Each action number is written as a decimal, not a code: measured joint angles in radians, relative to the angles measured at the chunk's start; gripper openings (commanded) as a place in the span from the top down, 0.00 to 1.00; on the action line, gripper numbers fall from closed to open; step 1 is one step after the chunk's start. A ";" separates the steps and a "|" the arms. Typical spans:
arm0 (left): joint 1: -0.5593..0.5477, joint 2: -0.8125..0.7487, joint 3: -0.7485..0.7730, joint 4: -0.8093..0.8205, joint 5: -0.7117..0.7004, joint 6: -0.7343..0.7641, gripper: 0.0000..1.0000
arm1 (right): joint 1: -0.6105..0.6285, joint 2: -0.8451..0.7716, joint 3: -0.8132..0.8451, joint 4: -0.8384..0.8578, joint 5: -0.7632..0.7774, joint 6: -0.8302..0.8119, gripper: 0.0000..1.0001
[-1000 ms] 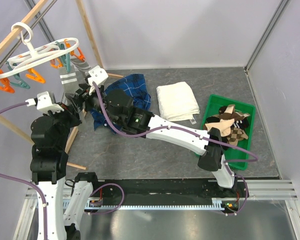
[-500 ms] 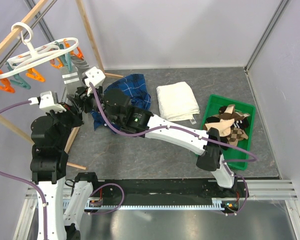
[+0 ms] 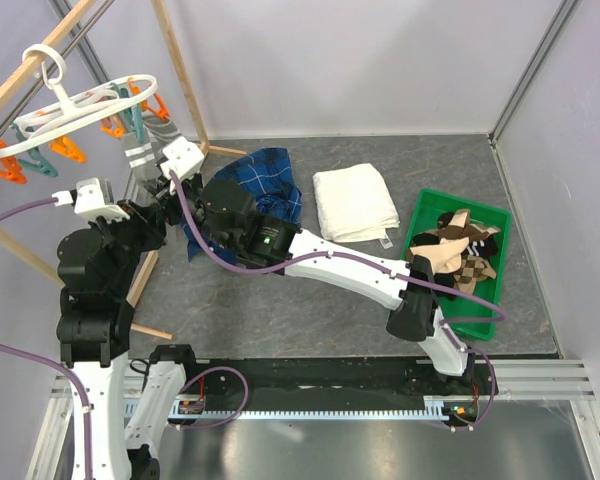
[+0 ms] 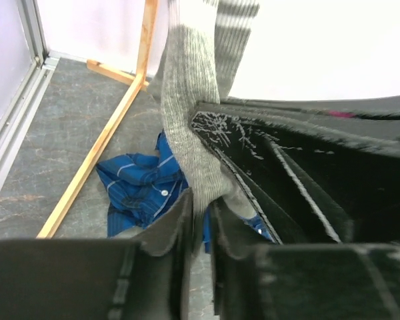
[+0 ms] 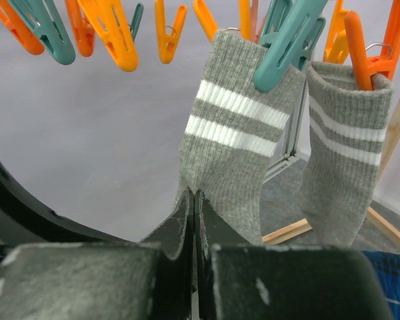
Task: Remove the socks clipped to the hanger
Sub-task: Remove the sock from the hanger.
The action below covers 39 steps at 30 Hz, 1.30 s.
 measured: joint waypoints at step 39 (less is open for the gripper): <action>0.000 0.440 0.597 0.003 -0.078 -0.071 0.42 | -0.039 -0.063 -0.162 0.174 -0.175 -0.115 1.00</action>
